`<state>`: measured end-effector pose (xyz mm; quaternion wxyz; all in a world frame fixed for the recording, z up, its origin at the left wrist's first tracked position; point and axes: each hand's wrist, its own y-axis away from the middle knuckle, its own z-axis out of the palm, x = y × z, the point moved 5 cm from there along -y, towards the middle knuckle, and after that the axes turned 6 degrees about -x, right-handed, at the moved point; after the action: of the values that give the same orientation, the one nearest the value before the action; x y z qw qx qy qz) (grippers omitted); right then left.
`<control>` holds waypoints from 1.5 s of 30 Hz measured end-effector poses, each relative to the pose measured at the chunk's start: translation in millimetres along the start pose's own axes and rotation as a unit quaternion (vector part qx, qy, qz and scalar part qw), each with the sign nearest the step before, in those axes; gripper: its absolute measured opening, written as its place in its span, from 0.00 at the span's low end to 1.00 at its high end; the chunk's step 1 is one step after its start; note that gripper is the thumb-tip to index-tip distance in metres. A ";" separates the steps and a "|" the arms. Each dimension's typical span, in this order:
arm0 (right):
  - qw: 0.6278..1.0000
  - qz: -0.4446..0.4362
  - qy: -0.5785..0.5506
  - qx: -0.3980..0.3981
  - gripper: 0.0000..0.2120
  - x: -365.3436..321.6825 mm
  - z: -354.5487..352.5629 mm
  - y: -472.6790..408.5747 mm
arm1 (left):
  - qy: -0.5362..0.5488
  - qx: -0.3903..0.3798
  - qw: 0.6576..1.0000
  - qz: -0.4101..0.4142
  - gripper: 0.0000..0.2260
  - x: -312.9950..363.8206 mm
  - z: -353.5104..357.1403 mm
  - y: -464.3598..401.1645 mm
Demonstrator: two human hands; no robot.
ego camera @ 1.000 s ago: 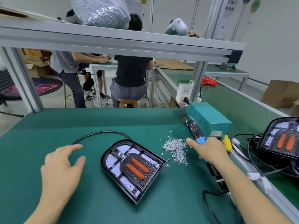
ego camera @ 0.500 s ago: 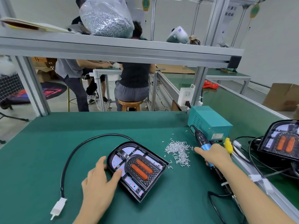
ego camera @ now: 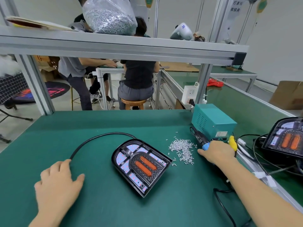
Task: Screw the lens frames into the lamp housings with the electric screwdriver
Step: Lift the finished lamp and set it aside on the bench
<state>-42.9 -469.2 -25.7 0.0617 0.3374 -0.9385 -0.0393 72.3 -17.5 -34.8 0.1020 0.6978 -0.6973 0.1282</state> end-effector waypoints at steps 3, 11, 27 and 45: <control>1.000 -0.005 0.010 -0.016 0.23 1.9 -3.0 0.2 | -0.018 -0.042 0.999 -0.003 0.25 -6.3 3.4 -3.9; 0.998 -0.043 0.033 -0.038 0.27 -2.5 -0.4 7.2 | 0.027 -0.091 0.995 0.008 0.21 -6.2 -5.7 -23.5; 0.999 0.008 0.008 -0.032 0.29 -2.3 -4.3 14.2 | 0.496 -0.229 0.836 -0.057 0.07 45.4 26.5 18.3; 0.793 -0.207 -0.504 -0.273 0.05 -129.8 8.3 110.8 | 0.533 -0.144 0.834 0.007 0.18 100.7 42.0 71.5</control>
<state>-14.4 -300.9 -32.7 -0.3405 0.4253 -0.6942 -0.4704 1.8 -126.9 -44.9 0.5561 0.4943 -0.5503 0.3788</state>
